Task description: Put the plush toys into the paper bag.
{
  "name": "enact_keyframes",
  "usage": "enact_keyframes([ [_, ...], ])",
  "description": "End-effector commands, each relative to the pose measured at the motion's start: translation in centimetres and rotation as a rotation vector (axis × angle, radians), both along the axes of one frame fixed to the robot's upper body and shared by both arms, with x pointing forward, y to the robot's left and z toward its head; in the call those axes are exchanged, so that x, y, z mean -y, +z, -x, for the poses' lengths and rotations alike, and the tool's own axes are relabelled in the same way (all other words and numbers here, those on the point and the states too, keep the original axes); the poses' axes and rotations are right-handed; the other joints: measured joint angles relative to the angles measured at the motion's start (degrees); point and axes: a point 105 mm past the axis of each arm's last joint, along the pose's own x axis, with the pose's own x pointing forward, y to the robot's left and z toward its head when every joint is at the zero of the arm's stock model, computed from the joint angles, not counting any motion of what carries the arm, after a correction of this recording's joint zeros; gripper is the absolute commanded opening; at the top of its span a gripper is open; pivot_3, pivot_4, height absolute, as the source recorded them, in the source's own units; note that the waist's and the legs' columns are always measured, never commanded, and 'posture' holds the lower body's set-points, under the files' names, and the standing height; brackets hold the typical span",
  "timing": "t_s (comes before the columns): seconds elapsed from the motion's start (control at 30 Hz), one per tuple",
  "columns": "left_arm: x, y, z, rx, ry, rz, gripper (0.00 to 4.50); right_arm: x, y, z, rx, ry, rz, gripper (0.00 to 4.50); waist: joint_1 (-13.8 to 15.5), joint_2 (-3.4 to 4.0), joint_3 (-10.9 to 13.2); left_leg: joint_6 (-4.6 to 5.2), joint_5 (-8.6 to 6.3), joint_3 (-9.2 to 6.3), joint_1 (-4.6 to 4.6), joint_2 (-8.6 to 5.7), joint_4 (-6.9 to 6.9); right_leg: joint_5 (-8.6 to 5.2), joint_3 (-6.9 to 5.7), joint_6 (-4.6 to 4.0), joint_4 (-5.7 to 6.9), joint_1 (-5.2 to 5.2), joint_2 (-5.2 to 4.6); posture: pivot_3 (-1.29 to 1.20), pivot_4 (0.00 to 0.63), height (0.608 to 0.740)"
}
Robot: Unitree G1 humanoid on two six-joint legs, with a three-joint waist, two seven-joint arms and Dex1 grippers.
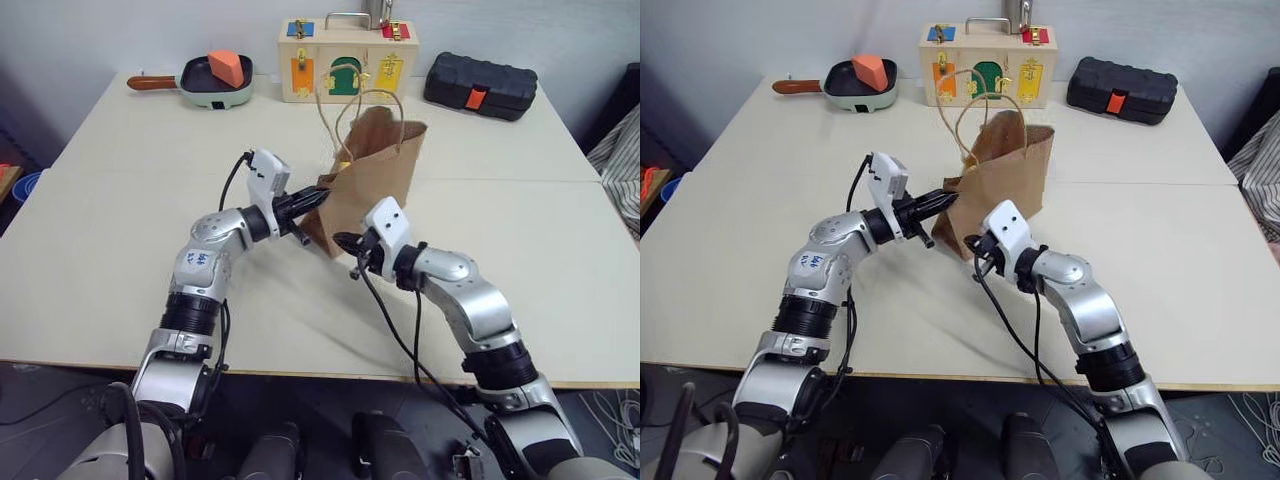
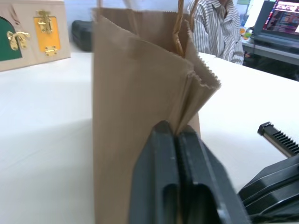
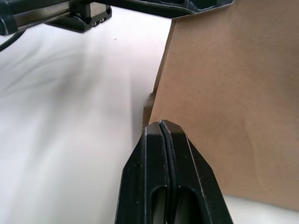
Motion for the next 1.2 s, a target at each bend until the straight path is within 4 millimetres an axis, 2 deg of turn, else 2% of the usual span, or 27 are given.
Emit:
enact_keyframes([
  [0.03,0.3,2.4,1.4,0.069,-0.153,0.033,0.04,3.2,4.3,3.6,0.099,0.042,-0.053,0.00,0.2,0.00,0.0,0.00,0.00,-0.05,-0.02,-0.02,0.00,0.00,0.00,0.00,0.00,0.00,-0.01,0.00,0.150,0.740],
  [0.07,0.3,2.7,2.0,0.078,-0.212,0.026,0.04,4.6,4.7,5.3,0.075,0.072,-0.063,0.00,0.3,0.00,0.0,0.01,0.00,-0.11,-0.06,-0.05,-0.01,0.00,-0.01,0.00,-0.04,0.00,-0.02,0.00,0.150,0.740],
  [0.2,-0.1,3.9,4.1,0.105,-0.416,-0.023,0.00,8.5,6.8,11.7,0.005,0.206,-0.006,1.21,1.1,-0.03,0.0,0.02,-0.01,-0.30,-0.11,-0.05,-0.10,0.00,-0.05,0.00,-0.45,0.10,0.03,0.00,0.150,0.740],
  [0.33,-0.1,3.9,5.8,0.141,-0.591,-0.140,0.00,12.0,9.0,15.9,-0.092,0.207,0.019,2.57,1.3,-0.08,0.0,0.02,-0.01,-0.30,-0.04,-0.05,-0.08,0.00,0.02,0.00,-0.62,0.25,0.06,0.00,0.150,0.740],
  [0.4,0.3,3.3,6.2,0.171,-0.652,-0.202,0.00,13.3,9.6,17.4,-0.124,0.180,0.034,3.31,1.4,-0.09,0.1,0.02,-0.01,-0.30,0.15,-0.01,-0.10,0.00,0.05,0.00,-0.65,0.44,0.07,0.00,0.150,0.740],
  [0.47,0.8,2.9,6.2,0.192,-0.684,-0.221,0.00,14.1,9.7,18.0,-0.140,0.139,0.037,3.99,1.4,-0.14,0.1,0.03,-0.01,-0.30,0.18,-0.01,-0.10,0.00,0.09,0.00,-0.82,0.48,0.06,0.00,0.150,0.740],
  [0.53,1.1,2.3,6.0,0.183,-0.713,-0.224,0.00,14.7,9.5,18.0,-0.143,0.099,0.033,4.44,1.4,-0.20,0.1,0.05,-0.02,-0.30,0.17,-0.03,-0.09,0.00,0.10,0.00,-0.83,0.49,0.06,0.00,0.150,0.740],
  [0.63,1.2,1.2,5.4,0.175,-0.698,-0.253,0.00,15.2,8.6,17.3,-0.129,0.045,0.053,4.44,1.4,-0.24,0.1,0.06,-0.02,-0.29,0.16,-0.03,-0.10,0.01,0.12,0.01,-0.73,0.46,0.06,0.00,0.150,0.740],
  [0.73,0.4,0.8,5.0,0.143,-0.663,-0.277,0.59,16.0,8.2,16.1,-0.083,-0.011,0.054,4.50,1.3,-0.31,0.2,0.06,-0.02,-0.28,0.13,-0.03,-0.09,0.01,0.14,0.01,-0.58,0.38,0.06,0.00,0.150,0.740],
  [0.87,-2.8,1.5,5.6,0.109,-0.580,-0.291,1.85,16.9,7.9,14.9,-0.052,-0.047,0.059,4.50,1.1,-0.32,0.2,0.05,-0.02,-0.25,0.07,-0.02,-0.08,0.00,0.20,0.01,-0.50,0.26,0.08,0.00,0.150,0.740],
  [1.0,-7.8,3.6,8.6,-0.031,-0.512,-0.275,3.14,17.7,8.1,14.5,-0.062,-0.028,0.069,4.50,0.7,-0.32,0.2,0.04,-0.02,-0.25,0.07,0.00,-0.16,0.00,0.28,0.01,-0.46,0.15,0.12,0.00,0.150,0.740],
  [1.13,-12.7,6.8,12.1,-0.091,-0.373,-0.298,4.33,18.8,9.0,14.1,-0.099,0.044,0.085,4.50,0.9,-0.33,0.2,0.04,-0.02,-0.28,0.09,0.00,-0.12,0.00,0.31,0.01,-0.55,0.25,0.09,0.00,0.150,0.740],
  [1.2,-13.9,8.0,13.6,-0.098,-0.353,-0.306,4.33,19.4,9.5,13.7,-0.120,0.072,0.086,4.50,1.1,-0.33,0.2,0.06,-0.02,-0.29,0.15,-0.01,-0.13,0.00,0.32,0.01,-0.63,0.34,0.08,0.00,0.150,0.740],
])
